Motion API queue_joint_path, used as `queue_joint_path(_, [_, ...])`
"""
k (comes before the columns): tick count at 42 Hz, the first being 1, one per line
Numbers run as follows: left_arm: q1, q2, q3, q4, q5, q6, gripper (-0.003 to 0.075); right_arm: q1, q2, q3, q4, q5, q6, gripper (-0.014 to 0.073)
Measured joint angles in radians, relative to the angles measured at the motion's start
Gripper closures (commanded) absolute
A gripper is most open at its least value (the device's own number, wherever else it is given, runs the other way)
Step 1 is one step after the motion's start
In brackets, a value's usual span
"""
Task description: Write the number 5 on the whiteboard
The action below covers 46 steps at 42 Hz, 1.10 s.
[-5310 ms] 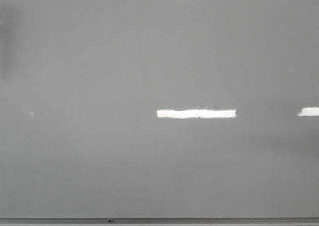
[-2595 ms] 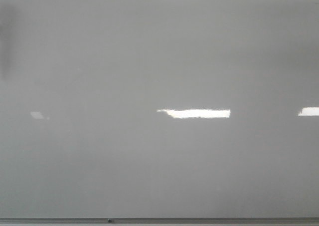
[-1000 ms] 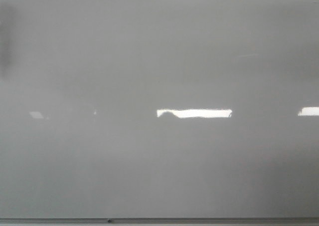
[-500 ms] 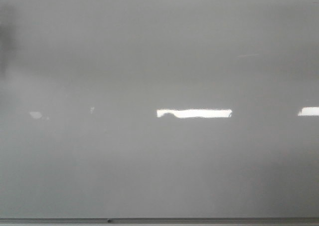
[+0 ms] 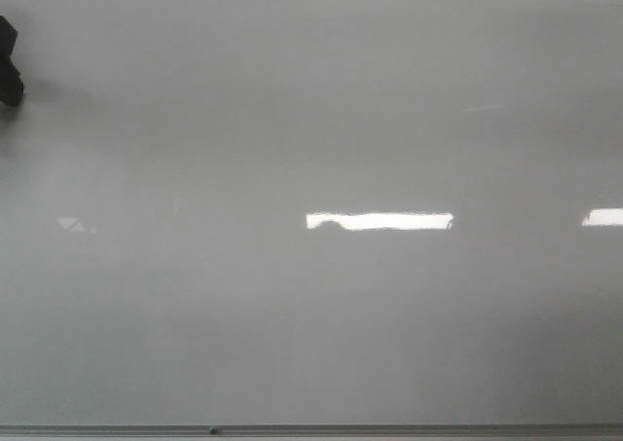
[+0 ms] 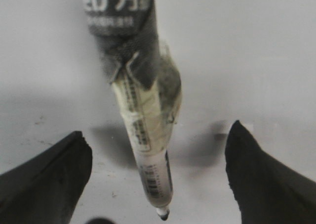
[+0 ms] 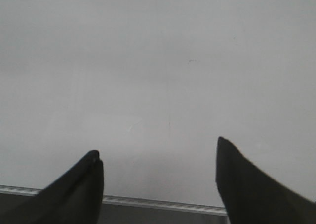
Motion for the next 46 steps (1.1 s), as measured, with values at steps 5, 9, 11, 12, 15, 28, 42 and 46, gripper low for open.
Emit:
queue_joint_path(5, [0.000,0.007,0.000,0.000,-0.009,0.000,0.0254,0.000,0.000,0.000,0.000,0.000,0.000,0.0086])
queue_joint_path(9, [0.000,0.007,0.000,0.000,-0.015,0.000,0.0351,0.000,0.000,0.000,0.000,0.000,0.000,0.0086])
queue_joint_path(11, [0.000,0.007,0.000,0.000,-0.015,0.000,0.0393,0.000,0.000,0.000,0.000,0.000,0.000,0.0086])
queue_joint_path(12, [0.000,0.007,0.000,0.000,-0.015,0.000,0.0417,0.000,0.000,0.000,0.000,0.000,0.000,0.0086])
queue_joint_path(15, [0.000,0.007,0.000,0.000,-0.016,0.000,0.0465,0.000,0.000,0.000,0.000,0.000,0.000,0.0086])
queue_joint_path(28, [-0.002,0.007,0.000,0.000,-0.016,0.000,0.0609,0.000,0.000,0.000,0.000,0.000,0.000,0.0086])
queue_joint_path(42, [-0.002,0.007,0.000,0.000,-0.018,0.000,0.0699,0.000,0.000,0.000,0.000,0.000,0.000,0.0086])
queue_joint_path(46, [-0.002,0.007,-0.001,0.000,-0.010,0.000,0.0715,0.000,0.000,0.000,0.000,0.000,0.000,0.0086])
